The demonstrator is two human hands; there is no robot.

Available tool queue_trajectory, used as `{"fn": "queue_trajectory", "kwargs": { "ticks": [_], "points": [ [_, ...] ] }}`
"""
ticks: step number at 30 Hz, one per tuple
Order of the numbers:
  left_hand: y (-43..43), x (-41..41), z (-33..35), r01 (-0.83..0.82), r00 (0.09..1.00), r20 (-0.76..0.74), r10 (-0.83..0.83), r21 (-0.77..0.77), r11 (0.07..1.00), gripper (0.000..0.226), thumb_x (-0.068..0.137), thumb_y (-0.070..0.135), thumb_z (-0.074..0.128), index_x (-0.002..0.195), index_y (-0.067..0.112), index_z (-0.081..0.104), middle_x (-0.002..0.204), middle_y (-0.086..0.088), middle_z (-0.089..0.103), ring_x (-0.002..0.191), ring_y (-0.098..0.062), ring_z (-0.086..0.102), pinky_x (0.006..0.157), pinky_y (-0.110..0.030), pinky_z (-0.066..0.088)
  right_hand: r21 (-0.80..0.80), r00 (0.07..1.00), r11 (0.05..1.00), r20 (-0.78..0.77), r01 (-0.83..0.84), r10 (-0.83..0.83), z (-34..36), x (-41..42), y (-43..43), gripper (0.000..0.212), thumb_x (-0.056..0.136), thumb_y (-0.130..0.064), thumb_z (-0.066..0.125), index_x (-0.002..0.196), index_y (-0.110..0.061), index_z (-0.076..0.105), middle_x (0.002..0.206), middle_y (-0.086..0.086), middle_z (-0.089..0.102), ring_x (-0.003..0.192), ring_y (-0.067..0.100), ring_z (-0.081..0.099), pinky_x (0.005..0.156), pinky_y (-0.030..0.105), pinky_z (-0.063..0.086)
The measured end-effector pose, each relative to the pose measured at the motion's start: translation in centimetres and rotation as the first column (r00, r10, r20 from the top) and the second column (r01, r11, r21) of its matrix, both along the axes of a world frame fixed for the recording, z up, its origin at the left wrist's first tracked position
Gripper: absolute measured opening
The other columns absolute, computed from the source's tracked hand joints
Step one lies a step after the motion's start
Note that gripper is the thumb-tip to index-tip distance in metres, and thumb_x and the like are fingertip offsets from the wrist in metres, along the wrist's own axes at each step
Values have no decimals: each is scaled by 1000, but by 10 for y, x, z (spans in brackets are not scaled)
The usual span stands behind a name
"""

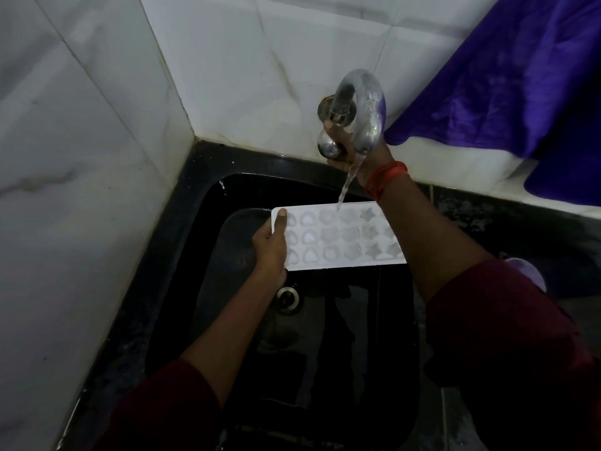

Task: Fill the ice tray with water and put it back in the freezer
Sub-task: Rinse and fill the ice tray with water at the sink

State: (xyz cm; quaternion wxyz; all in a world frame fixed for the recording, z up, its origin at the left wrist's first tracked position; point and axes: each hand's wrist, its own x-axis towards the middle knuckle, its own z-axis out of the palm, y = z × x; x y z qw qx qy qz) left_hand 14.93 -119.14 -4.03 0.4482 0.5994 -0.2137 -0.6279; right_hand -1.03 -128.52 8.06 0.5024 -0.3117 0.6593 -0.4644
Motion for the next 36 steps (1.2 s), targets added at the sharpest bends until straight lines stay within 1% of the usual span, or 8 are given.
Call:
{"fn": "queue_trajectory", "kwargs": {
  "ticks": [2,5,10,13,18,23,30,36],
  "points": [
    [-1,-4,-2,8,1000,-4,-8,9,1000,18,101,37,64,91,25,72,88,5,71,79,-11,68,63,-26,58,-20,999,1000,40,-20,21,3,0,5,10,97,-4,58,103,-7,65,110,15,68,118,36,62,103,51,49],
    [-3,-11,-3,17,1000,-19,-17,5,1000,19,101,36,65,88,23,73,85,5,73,74,-10,70,60,-25,61,-48,997,998,56,-42,45,2,-4,8,21,92,-3,66,80,-18,59,88,3,68,98,27,68,100,51,52],
    [-3,-25,-4,38,999,-37,-37,6,999,21,101,35,66,86,21,73,82,2,74,74,-14,71,67,-33,63,-6,999,999,-25,-45,45,-4,-5,1,17,90,-5,68,79,-14,60,98,16,67,103,37,66,94,49,55],
    [-4,-30,-5,45,998,-37,-44,18,999,23,101,36,66,84,20,71,83,1,71,77,-17,68,73,-36,61,3,997,999,69,-34,33,-6,-4,-1,15,92,-1,64,79,-10,63,84,8,66,84,28,66,87,47,56],
    [-5,-37,-4,63,997,-44,-62,10,998,24,101,37,65,88,18,72,90,-5,73,84,-22,69,76,-40,62,42,999,999,-17,-27,27,-8,-5,-5,23,96,-3,56,75,-14,56,80,4,59,97,36,67,79,37,57],
    [-3,-44,0,64,996,-56,-63,16,998,23,101,36,65,92,16,72,99,-13,71,93,-29,67,90,-54,59,2,993,1000,114,2,-2,-4,-2,1,20,91,5,62,77,-10,58,84,9,64,86,25,64,97,54,52],
    [-7,-34,-4,40,998,-41,-39,27,999,22,101,37,65,89,19,71,95,-6,71,89,-24,69,80,-44,62,-27,992,999,128,-16,20,-3,-3,3,23,91,4,62,78,-14,55,88,8,62,101,31,62,100,53,51],
    [-11,-11,-8,-9,1000,-20,9,15,1000,19,100,37,66,88,24,73,82,5,73,69,-10,71,51,-24,57,-29,990,999,140,-28,31,-5,-3,1,16,92,3,62,86,-11,58,91,11,63,104,35,62,99,50,52]
  ]
}}
